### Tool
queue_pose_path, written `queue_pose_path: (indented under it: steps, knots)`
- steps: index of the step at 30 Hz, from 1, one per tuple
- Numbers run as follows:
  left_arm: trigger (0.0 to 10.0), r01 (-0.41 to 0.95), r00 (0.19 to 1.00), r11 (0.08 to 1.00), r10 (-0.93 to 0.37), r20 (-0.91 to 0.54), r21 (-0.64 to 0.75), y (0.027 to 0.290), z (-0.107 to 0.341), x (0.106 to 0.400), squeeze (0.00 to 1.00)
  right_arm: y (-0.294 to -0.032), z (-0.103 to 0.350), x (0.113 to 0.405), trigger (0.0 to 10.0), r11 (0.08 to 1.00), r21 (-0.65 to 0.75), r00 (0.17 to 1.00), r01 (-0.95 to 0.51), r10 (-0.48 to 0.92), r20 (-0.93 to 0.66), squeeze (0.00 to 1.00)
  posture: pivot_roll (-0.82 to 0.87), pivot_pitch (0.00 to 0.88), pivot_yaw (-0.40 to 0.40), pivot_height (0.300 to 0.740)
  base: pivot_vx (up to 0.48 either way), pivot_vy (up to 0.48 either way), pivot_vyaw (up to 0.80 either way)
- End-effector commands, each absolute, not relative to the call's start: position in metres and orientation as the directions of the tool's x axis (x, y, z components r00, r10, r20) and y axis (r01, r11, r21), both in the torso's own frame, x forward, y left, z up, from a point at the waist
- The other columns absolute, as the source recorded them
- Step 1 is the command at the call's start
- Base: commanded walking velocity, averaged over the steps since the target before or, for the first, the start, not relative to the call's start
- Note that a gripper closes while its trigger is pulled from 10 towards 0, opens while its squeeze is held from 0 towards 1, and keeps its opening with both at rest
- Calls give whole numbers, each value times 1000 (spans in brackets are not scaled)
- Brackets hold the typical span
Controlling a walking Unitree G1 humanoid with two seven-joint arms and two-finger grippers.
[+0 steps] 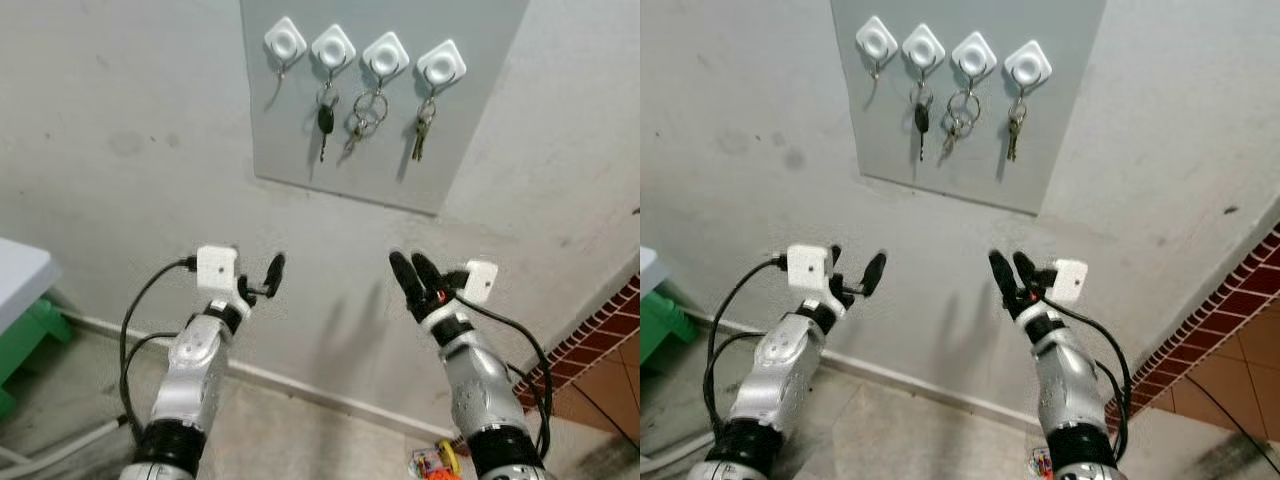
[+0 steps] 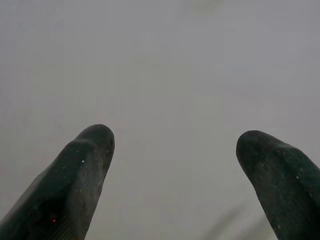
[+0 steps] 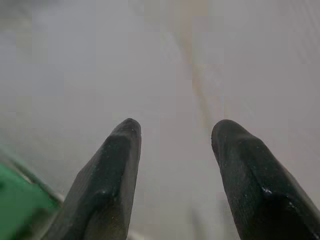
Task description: Hang keys on a hook
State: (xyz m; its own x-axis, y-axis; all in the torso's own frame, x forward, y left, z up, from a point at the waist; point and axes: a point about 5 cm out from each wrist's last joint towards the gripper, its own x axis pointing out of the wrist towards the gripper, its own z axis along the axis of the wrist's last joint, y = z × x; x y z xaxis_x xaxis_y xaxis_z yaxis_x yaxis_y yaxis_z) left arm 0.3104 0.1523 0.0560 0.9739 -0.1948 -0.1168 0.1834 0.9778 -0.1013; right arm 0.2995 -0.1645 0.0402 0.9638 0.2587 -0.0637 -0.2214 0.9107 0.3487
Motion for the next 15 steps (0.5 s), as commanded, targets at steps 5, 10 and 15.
queue_pose_path:
  steps: [5, 10, 15]
  knots:
    - [10000, 111, 939, 992, -126, -319, -65, 165, 9, 290, 0, -177, -18, 259, 10000, 974, 212, 909, -83, 161, -384, 0, -30, 0, -16, 740, 0, 0, 0]
    - [10000, 87, 898, 994, -108, -427, -70, 169, -13, 274, 0, -183, -40, 237, 10000, 987, 160, 858, -29, 107, -503, 0, -47, 0, -5, 740, 0, 0, 0]
    - [10000, 93, 851, 995, -103, -515, -44, 171, -34, 252, 0, -199, -67, 199, 10000, 996, 67, 760, 63, -4, -650, 0, -53, 0, -1, 740, 0, 0, 0]
